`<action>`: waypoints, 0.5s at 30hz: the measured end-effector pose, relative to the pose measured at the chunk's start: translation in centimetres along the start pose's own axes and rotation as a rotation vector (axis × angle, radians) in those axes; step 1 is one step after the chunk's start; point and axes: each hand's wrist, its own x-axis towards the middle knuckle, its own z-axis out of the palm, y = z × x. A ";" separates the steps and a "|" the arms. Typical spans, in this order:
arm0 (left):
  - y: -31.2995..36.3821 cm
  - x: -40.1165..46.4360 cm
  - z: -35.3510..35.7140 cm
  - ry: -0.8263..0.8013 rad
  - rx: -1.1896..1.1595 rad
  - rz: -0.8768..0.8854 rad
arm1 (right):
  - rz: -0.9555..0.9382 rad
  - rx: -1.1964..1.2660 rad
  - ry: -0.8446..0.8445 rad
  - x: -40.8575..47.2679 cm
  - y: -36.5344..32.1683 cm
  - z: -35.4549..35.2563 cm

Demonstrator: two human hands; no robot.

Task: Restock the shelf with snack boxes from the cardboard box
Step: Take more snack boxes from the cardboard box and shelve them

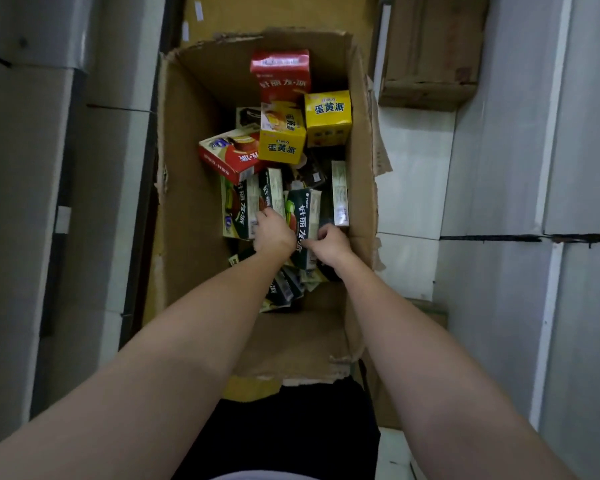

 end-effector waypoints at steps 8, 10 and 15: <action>-2.3 -3.0 -2.7 -0.071 -0.082 -0.049 | -0.040 -0.004 0.046 -4.2 -1.9 1.1; -3.3 -3.6 -4.1 -0.061 -0.084 -0.062 | -0.025 -0.017 0.098 -5.5 -3.0 1.2; -5.9 -4.7 -8.3 -0.021 -0.287 -0.079 | -0.084 -0.065 0.218 -9.5 -6.9 2.3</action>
